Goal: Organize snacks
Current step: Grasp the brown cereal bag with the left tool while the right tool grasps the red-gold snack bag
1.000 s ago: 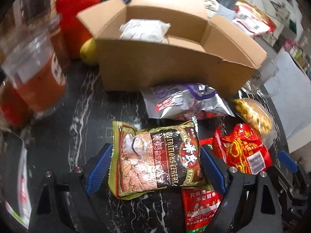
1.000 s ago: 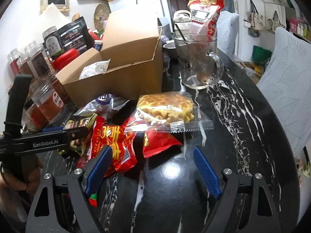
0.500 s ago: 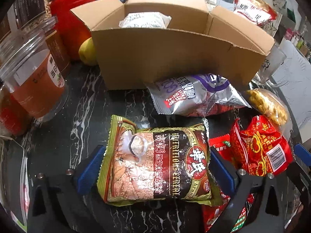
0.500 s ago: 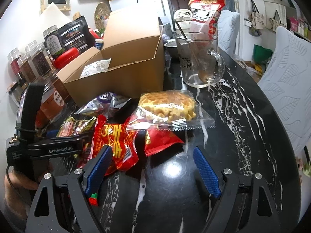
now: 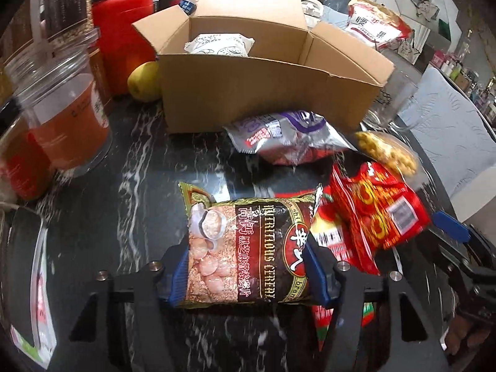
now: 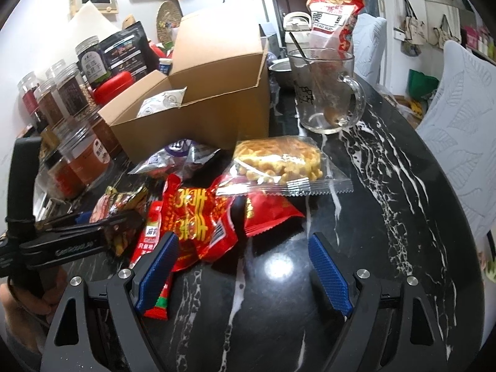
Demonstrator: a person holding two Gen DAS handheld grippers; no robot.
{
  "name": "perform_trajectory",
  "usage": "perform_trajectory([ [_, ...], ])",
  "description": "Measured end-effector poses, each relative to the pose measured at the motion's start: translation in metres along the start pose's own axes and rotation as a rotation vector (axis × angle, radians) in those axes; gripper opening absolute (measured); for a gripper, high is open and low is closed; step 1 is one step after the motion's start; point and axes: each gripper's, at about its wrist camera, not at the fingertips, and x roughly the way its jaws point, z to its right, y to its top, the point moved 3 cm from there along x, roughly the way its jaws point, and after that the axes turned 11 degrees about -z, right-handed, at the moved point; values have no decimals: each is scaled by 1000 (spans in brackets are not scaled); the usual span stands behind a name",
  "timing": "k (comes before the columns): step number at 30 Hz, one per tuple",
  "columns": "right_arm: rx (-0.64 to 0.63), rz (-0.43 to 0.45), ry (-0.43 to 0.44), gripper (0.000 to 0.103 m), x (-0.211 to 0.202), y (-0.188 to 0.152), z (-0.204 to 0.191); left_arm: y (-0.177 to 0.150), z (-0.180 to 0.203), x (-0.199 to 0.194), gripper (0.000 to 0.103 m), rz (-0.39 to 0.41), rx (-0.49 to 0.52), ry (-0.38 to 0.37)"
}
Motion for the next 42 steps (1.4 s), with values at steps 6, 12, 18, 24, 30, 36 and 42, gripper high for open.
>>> perform_trajectory([
  [6, -38, -18, 31, 86, 2, -5, -16, -22, -12, -23, 62, 6, -12, -6],
  [12, -56, -8, 52, 86, 8, -1, -26, -29, -20, -23, 62, 3, -35, -1],
  [18, -67, -7, 44, 86, 21, 11, -32, -27, -24, -23, 62, -1, -52, -5],
  [24, -119, -2, 11, 88, 35, 23, -45, -26, -27, -19, 62, -15, -71, -14],
  [30, -139, -11, -35, 91, 47, 24, -51, -25, -30, -15, 62, -15, -78, -13],
  [36, -194, -26, -117, 90, 58, 21, -58, -25, -28, -13, 62, -10, -75, -5],
  [42, -129, -75, 1, 48, 62, 19, -47, -25, -29, -13, 62, -4, -83, -6],
])
